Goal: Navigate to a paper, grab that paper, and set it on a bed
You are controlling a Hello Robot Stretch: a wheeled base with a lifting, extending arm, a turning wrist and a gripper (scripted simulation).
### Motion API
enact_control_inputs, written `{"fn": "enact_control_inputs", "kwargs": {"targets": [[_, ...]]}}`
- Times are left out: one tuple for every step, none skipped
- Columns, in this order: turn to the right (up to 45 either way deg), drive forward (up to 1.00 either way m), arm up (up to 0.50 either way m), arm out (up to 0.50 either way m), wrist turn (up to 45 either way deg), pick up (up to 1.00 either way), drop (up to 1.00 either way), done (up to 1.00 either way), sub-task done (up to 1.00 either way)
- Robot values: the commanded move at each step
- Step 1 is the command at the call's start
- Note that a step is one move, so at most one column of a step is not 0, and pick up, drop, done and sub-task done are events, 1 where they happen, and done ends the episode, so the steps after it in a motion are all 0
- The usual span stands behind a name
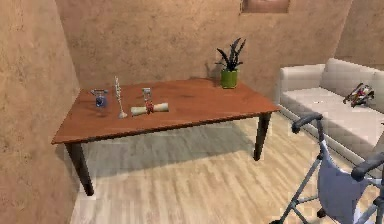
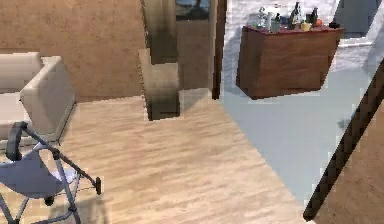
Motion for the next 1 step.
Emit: {"fn": "enact_control_inputs", "kwargs": {"targets": [[0.0, 0.95, 0.0, 0.0, 0.0, 0.0, 0.0, 0.0, 0.0]]}}
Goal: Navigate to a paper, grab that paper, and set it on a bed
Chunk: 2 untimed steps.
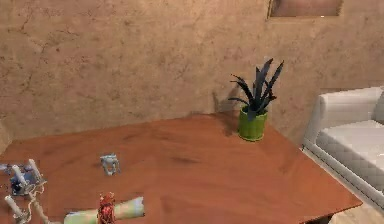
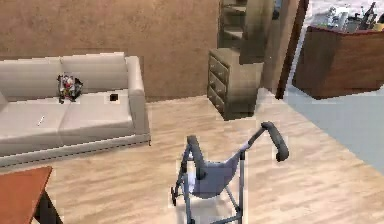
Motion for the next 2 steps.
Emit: {"fn": "enact_control_inputs", "kwargs": {"targets": [[-45.0, 0.0, 0.0, 0.0, 0.0, 0.0, 0.0, 0.0, 0.0], [-45.0, 0.0, 0.0, 0.0, 0.0, 0.0, 0.0, 0.0, 0.0]]}}
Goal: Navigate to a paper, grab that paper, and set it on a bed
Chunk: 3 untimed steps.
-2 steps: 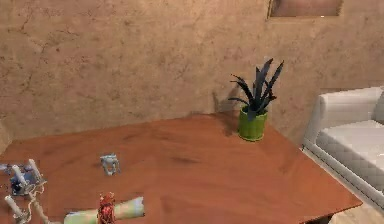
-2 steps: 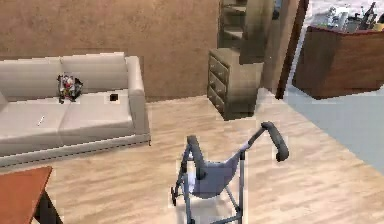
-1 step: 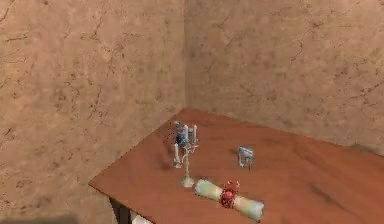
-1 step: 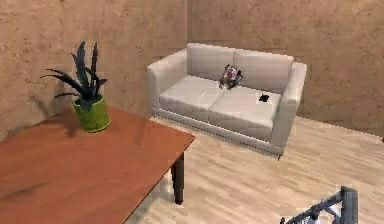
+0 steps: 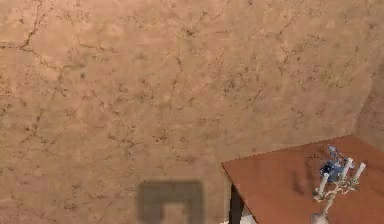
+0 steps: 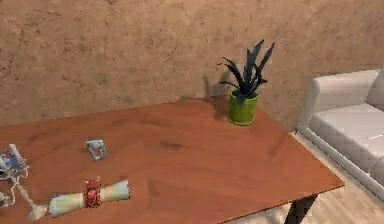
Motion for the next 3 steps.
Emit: {"fn": "enact_control_inputs", "kwargs": {"targets": [[-27.0, 0.0, 0.0, 0.0, 0.0, 0.0, 0.0, 0.0, 0.0], [0.0, 0.0, 0.5, 0.0, 0.0, 0.0, 0.0, 0.0, 0.0], [0.0, 0.0, 0.28, 0.0, 0.0, 0.0, 0.0, 0.0, 0.0]]}}
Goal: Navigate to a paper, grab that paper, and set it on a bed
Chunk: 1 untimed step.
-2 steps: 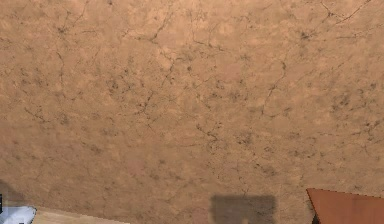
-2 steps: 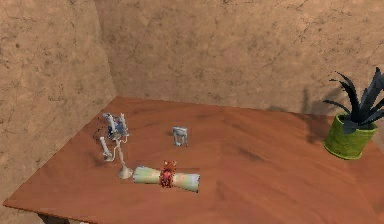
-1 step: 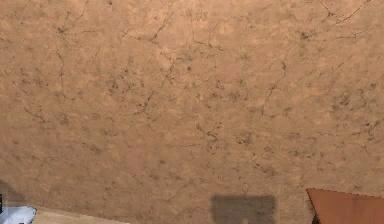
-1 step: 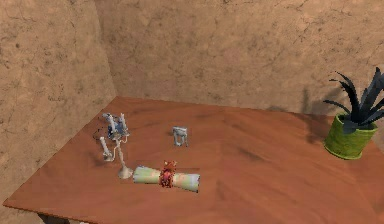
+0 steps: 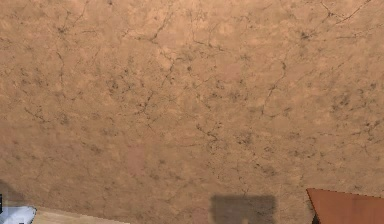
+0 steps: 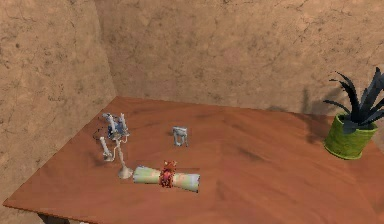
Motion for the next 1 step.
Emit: {"fn": "enact_control_inputs", "kwargs": {"targets": [[0.0, 0.0, 0.0, 0.28, 0.0, 0.0, 0.0, 0.0, 0.0]]}}
